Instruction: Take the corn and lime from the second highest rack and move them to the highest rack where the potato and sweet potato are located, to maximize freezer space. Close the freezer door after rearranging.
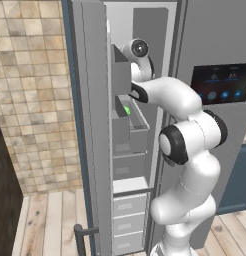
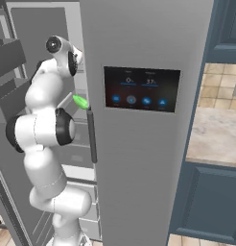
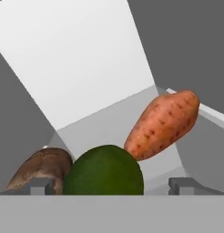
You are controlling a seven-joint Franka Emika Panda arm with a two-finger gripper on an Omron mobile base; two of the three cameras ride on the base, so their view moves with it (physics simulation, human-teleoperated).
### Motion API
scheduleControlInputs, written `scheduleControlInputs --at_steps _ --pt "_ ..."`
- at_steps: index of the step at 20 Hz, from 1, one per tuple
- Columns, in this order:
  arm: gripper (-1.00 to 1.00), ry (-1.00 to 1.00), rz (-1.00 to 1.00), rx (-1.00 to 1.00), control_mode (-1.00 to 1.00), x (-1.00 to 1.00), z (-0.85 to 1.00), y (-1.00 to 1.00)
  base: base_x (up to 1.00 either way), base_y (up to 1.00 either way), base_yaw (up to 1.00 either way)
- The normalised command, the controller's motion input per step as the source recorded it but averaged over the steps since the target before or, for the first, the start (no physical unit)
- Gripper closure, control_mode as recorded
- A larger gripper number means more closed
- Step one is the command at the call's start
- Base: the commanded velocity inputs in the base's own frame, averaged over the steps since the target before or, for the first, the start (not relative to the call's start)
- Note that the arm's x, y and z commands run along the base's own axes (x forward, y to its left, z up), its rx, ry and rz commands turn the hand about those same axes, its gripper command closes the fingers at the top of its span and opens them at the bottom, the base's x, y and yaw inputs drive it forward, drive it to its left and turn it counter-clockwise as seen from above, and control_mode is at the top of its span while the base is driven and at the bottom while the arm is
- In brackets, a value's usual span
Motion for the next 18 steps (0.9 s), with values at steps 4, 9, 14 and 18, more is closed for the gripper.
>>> scheduleControlInputs --at_steps 4,9,14,18 --pt "-1.0 -0.02 0.0 0.14 -1.0 -0.42 0.36 -0.06 0.0 0.0 0.0" --pt "-1.0 0.0 0.0 0.14 -1.0 -0.5 0.32 -0.16 0.0 0.0 0.0" --pt "-1.0 0.0 0.01 0.1 -1.0 -0.91 0.09 -0.12 0.0 0.0 0.0" --pt "-1.0 0.0 0.06 0.03 -1.0 -1.0 0.0 -0.04 0.0 0.0 0.0"
